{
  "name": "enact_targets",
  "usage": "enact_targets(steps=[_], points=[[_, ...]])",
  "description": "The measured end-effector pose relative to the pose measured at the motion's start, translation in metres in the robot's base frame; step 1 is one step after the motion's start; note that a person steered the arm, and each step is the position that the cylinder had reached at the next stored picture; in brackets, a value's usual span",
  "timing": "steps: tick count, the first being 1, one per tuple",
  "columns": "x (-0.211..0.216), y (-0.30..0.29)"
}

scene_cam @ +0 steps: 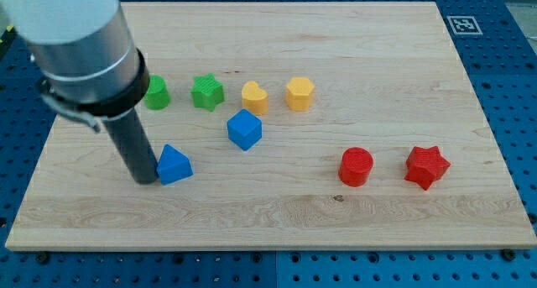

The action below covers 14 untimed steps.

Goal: Move the red star along with red circle towards bottom center

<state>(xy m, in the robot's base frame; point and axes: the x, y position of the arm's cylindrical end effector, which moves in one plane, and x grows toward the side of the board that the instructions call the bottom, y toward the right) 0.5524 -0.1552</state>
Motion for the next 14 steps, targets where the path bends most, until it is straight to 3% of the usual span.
enact_targets(steps=[1, 2, 5, 6, 7, 9, 11, 14], points=[[0.037, 0.012], [0.059, 0.087], [0.059, 0.391], [0.043, 0.408], [0.001, 0.413], [-0.025, 0.412], [-0.023, 0.407], [-0.016, 0.347]])
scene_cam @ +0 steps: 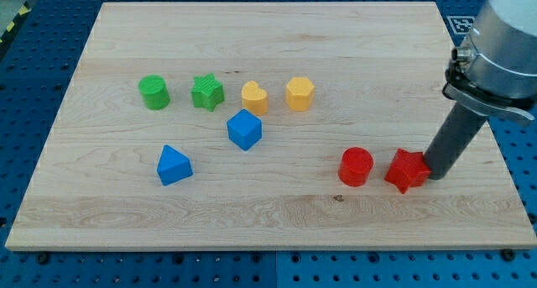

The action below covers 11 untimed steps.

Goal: Move the red star along with red circle towards bottom center

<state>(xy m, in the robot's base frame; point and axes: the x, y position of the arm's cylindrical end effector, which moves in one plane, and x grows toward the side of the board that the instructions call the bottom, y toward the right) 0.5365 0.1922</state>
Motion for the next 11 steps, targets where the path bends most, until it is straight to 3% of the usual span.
enact_targets(steps=[2, 5, 7, 11], points=[[-0.005, -0.016], [-0.046, -0.062], [-0.040, -0.019], [-0.006, -0.051]])
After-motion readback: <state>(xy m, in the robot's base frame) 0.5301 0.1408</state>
